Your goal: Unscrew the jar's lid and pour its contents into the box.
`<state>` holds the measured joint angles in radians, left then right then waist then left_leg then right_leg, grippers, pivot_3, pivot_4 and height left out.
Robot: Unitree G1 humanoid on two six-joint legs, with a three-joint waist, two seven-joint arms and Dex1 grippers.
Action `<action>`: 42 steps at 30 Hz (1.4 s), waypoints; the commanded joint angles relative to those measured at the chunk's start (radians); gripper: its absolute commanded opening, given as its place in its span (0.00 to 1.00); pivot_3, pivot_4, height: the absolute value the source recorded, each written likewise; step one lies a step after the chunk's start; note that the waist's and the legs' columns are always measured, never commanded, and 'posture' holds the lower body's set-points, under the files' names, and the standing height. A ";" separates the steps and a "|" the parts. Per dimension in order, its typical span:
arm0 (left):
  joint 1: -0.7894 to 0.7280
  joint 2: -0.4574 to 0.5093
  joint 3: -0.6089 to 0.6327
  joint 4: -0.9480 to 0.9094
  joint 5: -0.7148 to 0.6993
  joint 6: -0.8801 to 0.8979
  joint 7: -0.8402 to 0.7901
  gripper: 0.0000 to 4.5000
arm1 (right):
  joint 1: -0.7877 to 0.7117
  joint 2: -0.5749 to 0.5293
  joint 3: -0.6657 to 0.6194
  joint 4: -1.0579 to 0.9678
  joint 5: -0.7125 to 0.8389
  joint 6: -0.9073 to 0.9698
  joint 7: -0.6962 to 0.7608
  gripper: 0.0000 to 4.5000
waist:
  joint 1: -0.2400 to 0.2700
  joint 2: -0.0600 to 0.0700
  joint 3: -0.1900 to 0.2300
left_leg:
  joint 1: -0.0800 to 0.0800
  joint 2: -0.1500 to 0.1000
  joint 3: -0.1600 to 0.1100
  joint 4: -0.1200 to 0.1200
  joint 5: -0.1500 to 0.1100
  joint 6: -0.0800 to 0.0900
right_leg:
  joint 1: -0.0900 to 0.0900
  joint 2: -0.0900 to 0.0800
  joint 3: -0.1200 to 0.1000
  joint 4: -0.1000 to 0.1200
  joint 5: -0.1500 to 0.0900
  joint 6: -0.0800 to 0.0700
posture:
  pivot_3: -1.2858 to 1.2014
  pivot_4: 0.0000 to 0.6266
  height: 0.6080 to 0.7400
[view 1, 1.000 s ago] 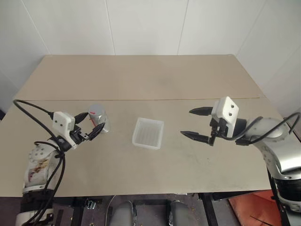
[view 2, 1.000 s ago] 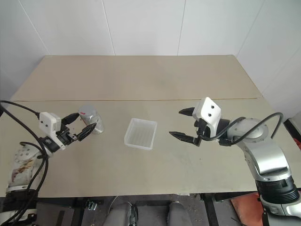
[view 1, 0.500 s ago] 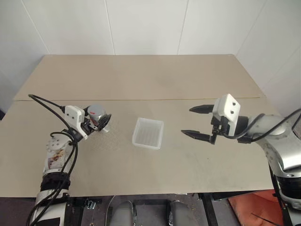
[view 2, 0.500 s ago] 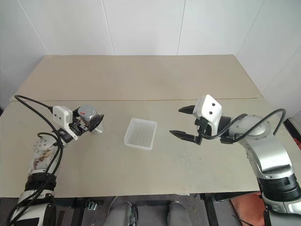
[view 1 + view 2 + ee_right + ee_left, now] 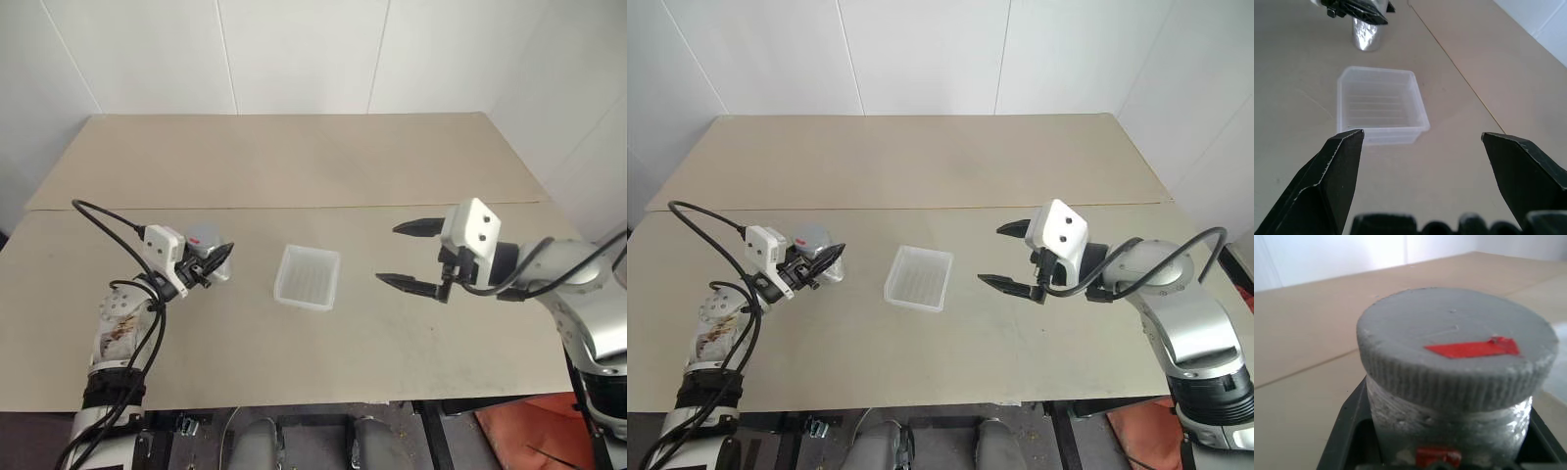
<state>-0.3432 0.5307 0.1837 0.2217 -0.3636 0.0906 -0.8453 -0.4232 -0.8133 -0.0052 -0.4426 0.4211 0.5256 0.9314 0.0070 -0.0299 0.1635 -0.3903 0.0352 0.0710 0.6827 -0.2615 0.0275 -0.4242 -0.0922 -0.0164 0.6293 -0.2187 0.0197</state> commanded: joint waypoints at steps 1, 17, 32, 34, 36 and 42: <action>-0.059 0.116 -0.004 -0.170 -0.113 0.165 -0.131 0.44 | -0.083 0.054 0.010 -0.042 0.065 0.033 -0.018 1.00 | -0.007 -0.001 0.000 | 0.000 0.000 0.000 0.000 0.000 0.000 | 0.000 0.001 0.000 0.000 0.000 0.000 | 0.52 0.24 1.00; -0.452 0.134 -0.185 -0.016 -0.196 0.251 -0.597 0.44 | -0.482 0.459 0.139 0.100 0.173 0.297 -0.255 1.00 | -0.014 -0.001 0.001 | -0.003 -0.001 0.002 0.001 0.000 0.000 | -0.001 0.001 -0.002 0.001 0.000 0.000 | 0.52 0.24 1.00; -0.464 0.067 -0.176 0.024 -0.156 0.177 -0.598 0.44 | -0.544 0.520 0.180 0.185 0.143 0.364 -0.310 1.00 | -0.021 -0.001 0.001 | -0.015 -0.001 -0.003 0.005 0.001 0.000 | -0.009 0.001 -0.006 0.004 0.001 0.000 | 0.52 0.24 1.00; -0.467 0.066 -0.178 0.029 -0.152 0.172 -0.602 0.44 | -0.546 0.521 0.183 0.189 0.142 0.362 -0.309 1.00 | -0.021 -0.001 0.001 | -0.018 -0.001 -0.004 0.007 0.000 0.000 | -0.011 0.001 -0.006 0.006 0.001 0.001 | 0.52 0.24 1.00; -0.474 0.062 -0.180 0.039 -0.149 0.167 -0.604 0.44 | -0.548 0.517 0.186 0.193 0.142 0.358 -0.299 1.00 | -0.021 -0.001 0.001 | -0.021 -0.001 -0.005 0.011 0.000 0.001 | -0.014 0.000 -0.006 0.009 0.001 0.001 | 0.52 0.24 1.00; -0.493 0.058 -0.183 0.052 -0.152 0.159 -0.619 0.44 | -0.563 0.519 0.173 0.239 0.130 0.322 -0.271 0.79 | -0.021 0.000 0.001 | -0.021 -0.001 -0.005 0.013 0.000 0.001 | -0.014 0.000 -0.005 0.011 0.001 0.001 | 0.52 0.24 1.00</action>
<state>-0.8025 0.5855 -0.0179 0.2966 -0.5086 0.2655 -1.4446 -0.9516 -0.2926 0.1910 -0.2042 0.5609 0.8830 0.6554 -0.0138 -0.0304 0.1641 -0.4111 0.0344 0.0660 0.6957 -0.2615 0.0285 -0.4383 -0.0916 -0.0216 0.6403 -0.2176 0.0213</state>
